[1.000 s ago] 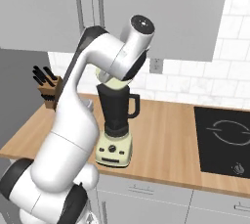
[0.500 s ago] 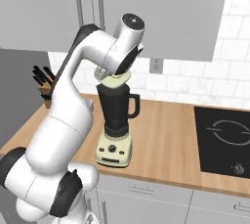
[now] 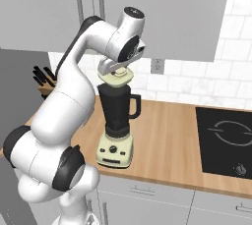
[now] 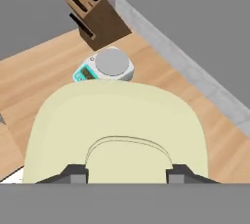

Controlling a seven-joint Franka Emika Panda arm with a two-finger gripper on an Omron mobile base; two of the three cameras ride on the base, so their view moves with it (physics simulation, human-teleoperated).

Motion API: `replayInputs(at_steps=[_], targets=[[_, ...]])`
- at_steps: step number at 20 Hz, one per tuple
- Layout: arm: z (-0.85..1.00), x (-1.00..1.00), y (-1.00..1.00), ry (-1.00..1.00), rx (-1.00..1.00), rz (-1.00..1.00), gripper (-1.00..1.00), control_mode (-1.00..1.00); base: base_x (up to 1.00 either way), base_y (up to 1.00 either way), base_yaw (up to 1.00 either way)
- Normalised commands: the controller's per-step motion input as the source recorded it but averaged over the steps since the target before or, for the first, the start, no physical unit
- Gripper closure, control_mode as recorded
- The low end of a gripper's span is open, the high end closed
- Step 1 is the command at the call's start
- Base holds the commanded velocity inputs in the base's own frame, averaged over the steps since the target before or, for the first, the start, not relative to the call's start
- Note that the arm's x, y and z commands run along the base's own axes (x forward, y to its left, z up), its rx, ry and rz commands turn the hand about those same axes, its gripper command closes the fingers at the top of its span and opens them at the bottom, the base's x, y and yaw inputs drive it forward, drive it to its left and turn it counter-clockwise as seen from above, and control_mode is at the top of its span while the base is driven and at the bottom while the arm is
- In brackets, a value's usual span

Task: Close the lid blender by securely placing the lid on top.

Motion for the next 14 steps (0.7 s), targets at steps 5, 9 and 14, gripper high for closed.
replayInputs(at_steps=[5,9,14], targets=[[-0.5,0.14,0.0,0.1,-0.14,-0.01,1.0,-1.0,0.0,0.0,0.0],[-0.2,0.11,0.0,0.02,-0.06,0.0,1.0,-1.0,0.0,0.0,0.0],[-0.2,0.04,0.0,0.01,-0.01,-0.01,1.0,-1.0,0.0,0.0,0.0]])
